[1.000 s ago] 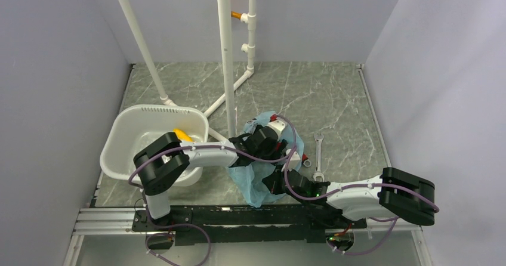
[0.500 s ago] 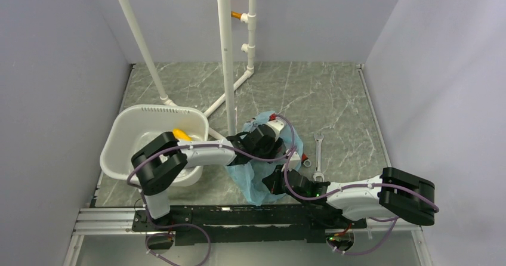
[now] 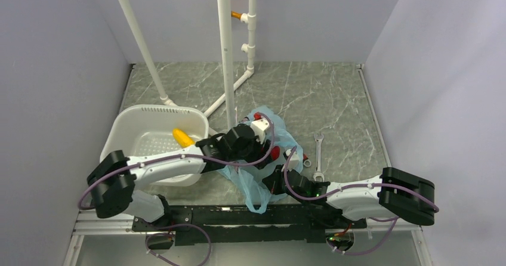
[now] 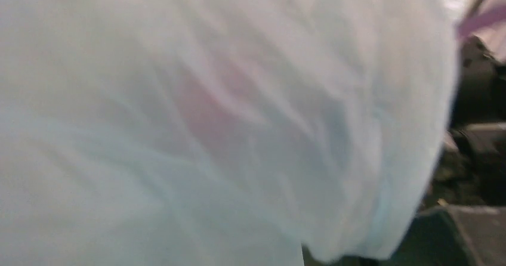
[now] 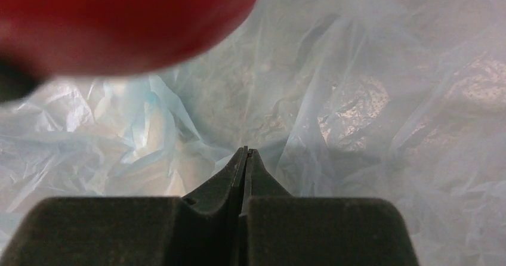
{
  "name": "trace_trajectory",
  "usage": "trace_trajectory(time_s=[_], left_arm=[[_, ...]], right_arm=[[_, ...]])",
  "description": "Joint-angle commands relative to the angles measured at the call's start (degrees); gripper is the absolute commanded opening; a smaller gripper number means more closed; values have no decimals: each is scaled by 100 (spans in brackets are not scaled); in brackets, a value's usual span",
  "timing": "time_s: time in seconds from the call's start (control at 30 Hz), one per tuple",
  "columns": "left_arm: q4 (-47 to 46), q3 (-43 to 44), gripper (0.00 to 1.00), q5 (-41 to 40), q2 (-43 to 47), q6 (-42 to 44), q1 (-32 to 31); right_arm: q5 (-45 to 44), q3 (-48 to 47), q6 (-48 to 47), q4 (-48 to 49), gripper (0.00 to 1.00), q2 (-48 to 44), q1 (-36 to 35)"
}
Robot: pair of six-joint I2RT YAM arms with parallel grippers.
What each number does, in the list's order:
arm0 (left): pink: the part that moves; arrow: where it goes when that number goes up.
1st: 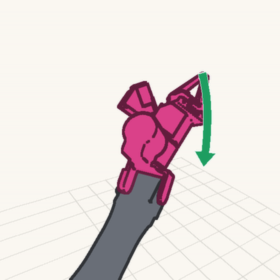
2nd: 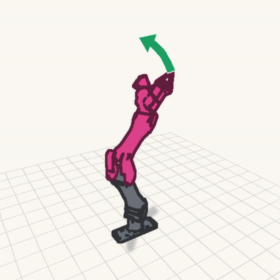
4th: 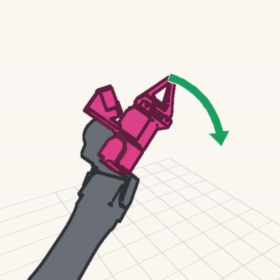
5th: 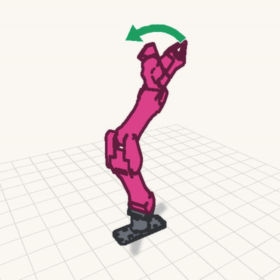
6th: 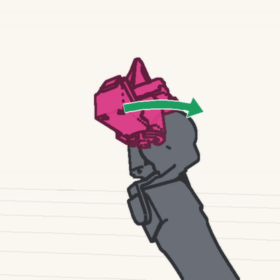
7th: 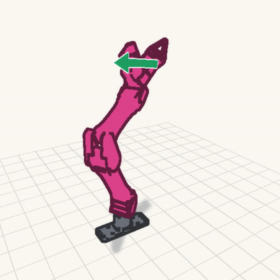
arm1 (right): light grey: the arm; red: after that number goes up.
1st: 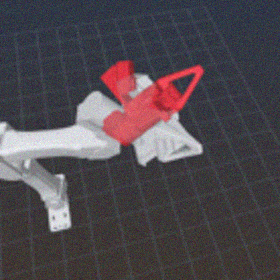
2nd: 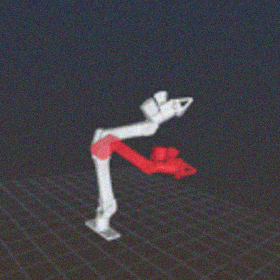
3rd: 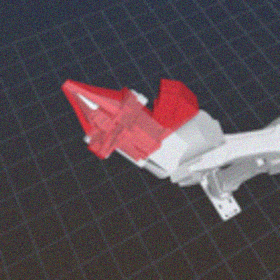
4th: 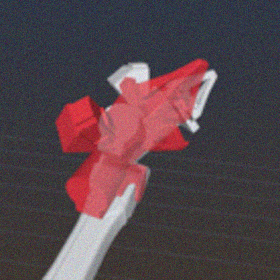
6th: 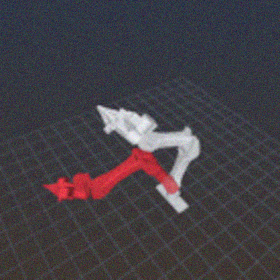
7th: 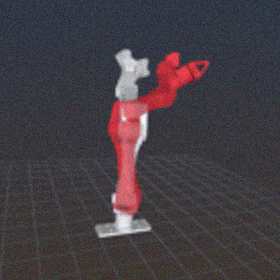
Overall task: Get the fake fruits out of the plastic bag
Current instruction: Take out the fake fruit from the plastic bag, then place the fake fruit in the bin.
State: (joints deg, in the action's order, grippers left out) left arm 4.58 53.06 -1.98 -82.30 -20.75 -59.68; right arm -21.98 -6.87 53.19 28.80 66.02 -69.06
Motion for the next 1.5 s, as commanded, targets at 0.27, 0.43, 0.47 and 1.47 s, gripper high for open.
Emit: trace_trajectory(time_s=[0.27,0.43,0.47,1.47], left_arm=[[-89,-720,22,2086,1478,-288,9],[133,-877,14,2364,1834,-120,7],[153,-890,10,2381,1942,-103,9],[5049,-296,0,-4848,3126,-2199,838]], right_arm=[[-58,50,113,284,0,-80,-11],[-61,63,121,283,0,-96,-4],[-61,68,122,284,0,-109,-8],[-26,-20,102,245,0,10,-11]])
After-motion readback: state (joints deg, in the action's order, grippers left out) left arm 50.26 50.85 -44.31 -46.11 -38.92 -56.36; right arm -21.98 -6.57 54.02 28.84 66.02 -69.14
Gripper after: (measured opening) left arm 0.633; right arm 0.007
